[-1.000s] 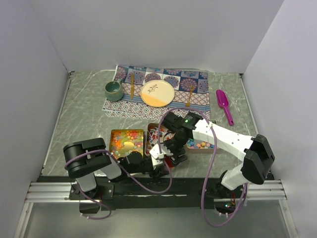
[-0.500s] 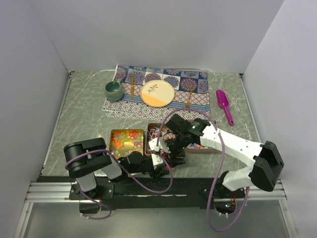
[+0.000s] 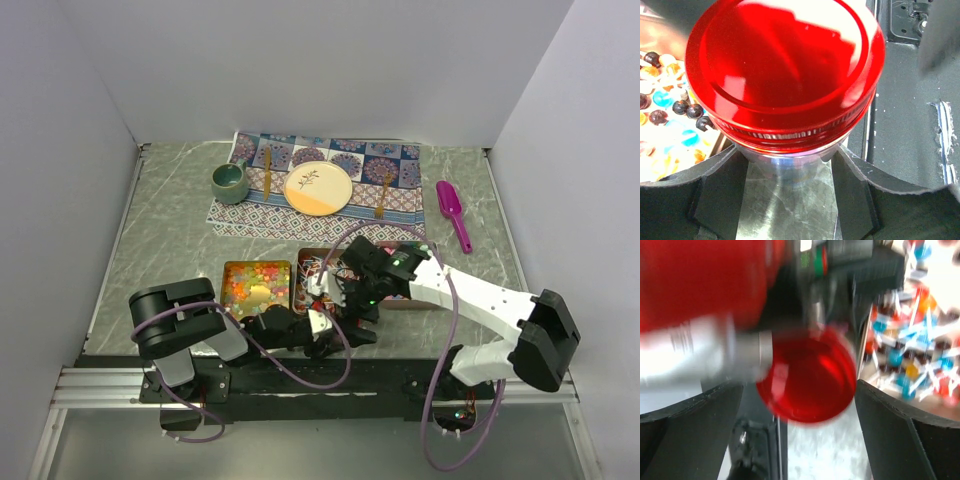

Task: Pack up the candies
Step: Screw the bottle lid onto the packing bottle.

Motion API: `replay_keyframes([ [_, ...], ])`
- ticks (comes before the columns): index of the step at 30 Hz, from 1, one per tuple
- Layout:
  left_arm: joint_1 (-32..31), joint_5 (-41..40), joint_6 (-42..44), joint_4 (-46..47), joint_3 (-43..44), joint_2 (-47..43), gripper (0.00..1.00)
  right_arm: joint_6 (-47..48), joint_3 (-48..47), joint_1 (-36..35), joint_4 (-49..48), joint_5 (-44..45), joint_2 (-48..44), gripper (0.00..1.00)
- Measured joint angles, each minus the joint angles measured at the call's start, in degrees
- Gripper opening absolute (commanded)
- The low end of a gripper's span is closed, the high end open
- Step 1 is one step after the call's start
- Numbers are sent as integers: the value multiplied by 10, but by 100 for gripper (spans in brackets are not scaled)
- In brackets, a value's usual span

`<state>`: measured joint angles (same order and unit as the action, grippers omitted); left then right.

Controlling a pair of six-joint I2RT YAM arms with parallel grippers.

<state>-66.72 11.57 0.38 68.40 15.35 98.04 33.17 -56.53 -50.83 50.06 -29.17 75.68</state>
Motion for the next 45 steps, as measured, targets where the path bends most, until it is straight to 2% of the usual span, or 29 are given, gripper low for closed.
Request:
replay_keyframes([
  [3,0,-1,0,-2,2,1,1,21,0,21,46,21,-21,100],
  [6,0,-1,0,-3,3,1,1,58,-9,71,86,46,-40,100],
  [12,1,-1,0,-2,6,5,1,209,-51,163,106,29,-42,100],
  [15,2,-1,0,-2,7,5,1,301,-59,158,97,-13,-39,100],
  [20,2,-1,0,-1,8,7,1,448,-108,106,122,-74,14,100],
  [26,2,-2,0,-1,10,9,1,546,-121,54,167,-95,54,100],
  [32,2,-4,0,-1,13,11,1,579,-121,28,208,-99,76,100],
  [34,2,-4,0,-1,13,11,1,578,-121,23,209,-99,84,97],
  [39,1,-5,3,-2,14,11,1,562,-117,19,201,-98,87,83],
  [44,-1,-8,5,-2,14,11,1,531,-113,20,183,-97,87,73],
  [45,-1,-9,7,-2,15,12,1,524,-111,20,177,-97,86,68],
])
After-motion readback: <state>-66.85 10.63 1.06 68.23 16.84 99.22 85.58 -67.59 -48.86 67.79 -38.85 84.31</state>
